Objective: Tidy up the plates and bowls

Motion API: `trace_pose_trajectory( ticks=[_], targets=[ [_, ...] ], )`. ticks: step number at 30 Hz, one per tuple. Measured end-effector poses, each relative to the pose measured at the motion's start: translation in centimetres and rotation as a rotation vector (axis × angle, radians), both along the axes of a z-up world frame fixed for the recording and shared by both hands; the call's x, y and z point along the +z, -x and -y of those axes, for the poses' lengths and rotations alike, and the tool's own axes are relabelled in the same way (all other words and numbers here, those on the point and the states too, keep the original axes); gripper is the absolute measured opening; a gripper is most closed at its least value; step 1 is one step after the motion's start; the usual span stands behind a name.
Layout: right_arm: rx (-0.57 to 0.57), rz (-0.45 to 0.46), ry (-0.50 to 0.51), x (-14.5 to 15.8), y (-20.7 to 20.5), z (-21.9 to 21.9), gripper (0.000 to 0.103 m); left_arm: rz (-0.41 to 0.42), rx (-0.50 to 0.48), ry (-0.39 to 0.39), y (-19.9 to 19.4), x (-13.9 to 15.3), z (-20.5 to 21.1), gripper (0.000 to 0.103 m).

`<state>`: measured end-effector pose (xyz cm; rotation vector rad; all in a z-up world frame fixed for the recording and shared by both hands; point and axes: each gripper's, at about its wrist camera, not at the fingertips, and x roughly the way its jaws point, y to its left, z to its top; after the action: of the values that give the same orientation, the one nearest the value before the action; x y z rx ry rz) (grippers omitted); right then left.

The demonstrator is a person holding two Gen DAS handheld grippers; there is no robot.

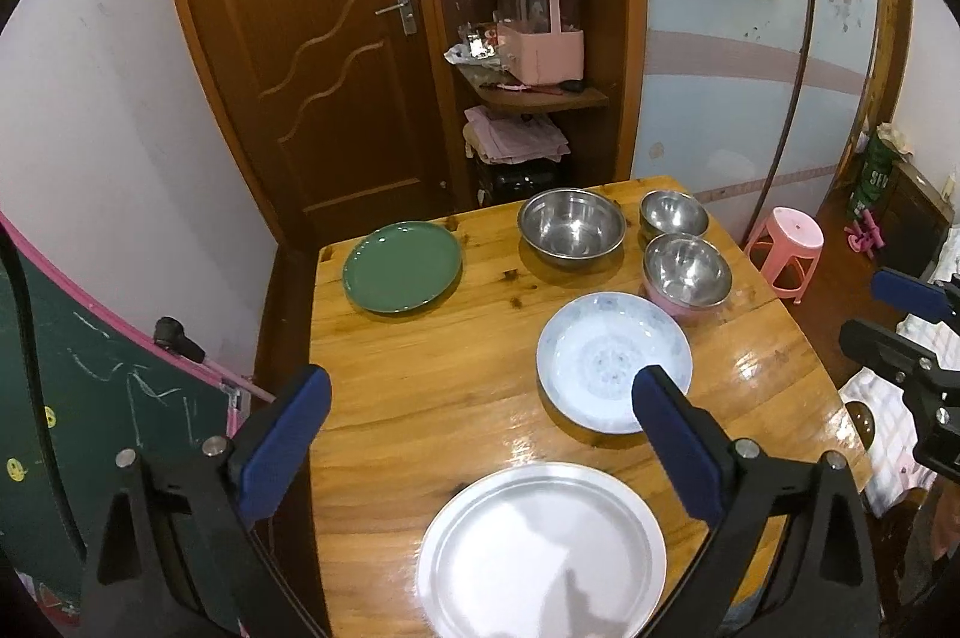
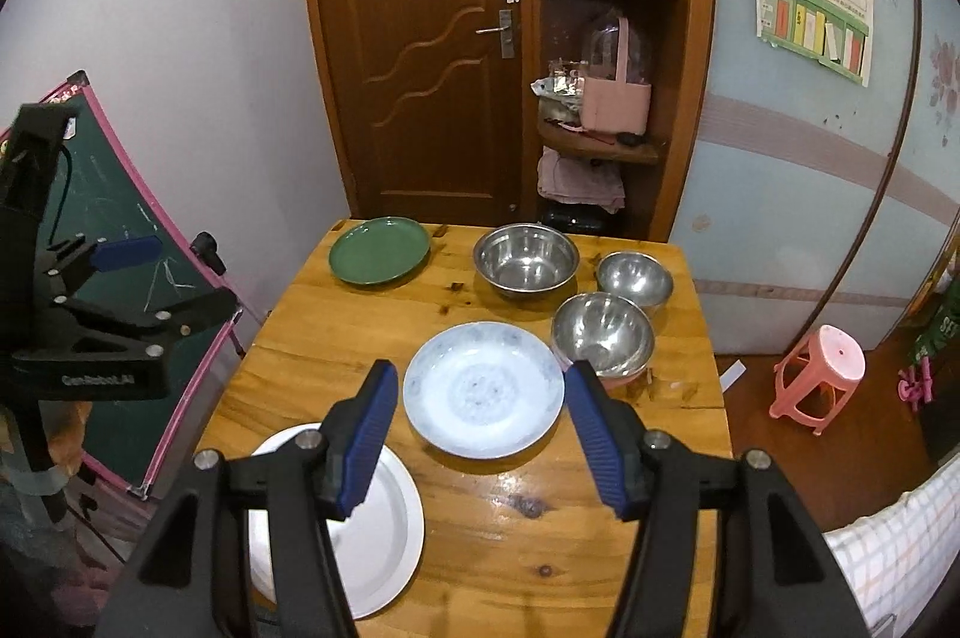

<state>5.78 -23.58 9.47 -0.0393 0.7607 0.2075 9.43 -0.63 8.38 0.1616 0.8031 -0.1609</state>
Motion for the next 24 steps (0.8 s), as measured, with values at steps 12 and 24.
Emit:
trace_pose_trajectory(
  ticks=[12, 24],
  targets=[
    [-0.060, -0.030, 0.018, -0.9, -3.9, 1.0, 0.058, -0.022, 0.016, 0.028, -4.8, -3.1, 1.5, 0.100],
    [-0.134, -0.114, 0.023, -4.9, -7.8, 3.2, 0.058, -0.057, 0.005, 0.039, -9.1, -6.9, 4.7, 0.100]
  ],
)
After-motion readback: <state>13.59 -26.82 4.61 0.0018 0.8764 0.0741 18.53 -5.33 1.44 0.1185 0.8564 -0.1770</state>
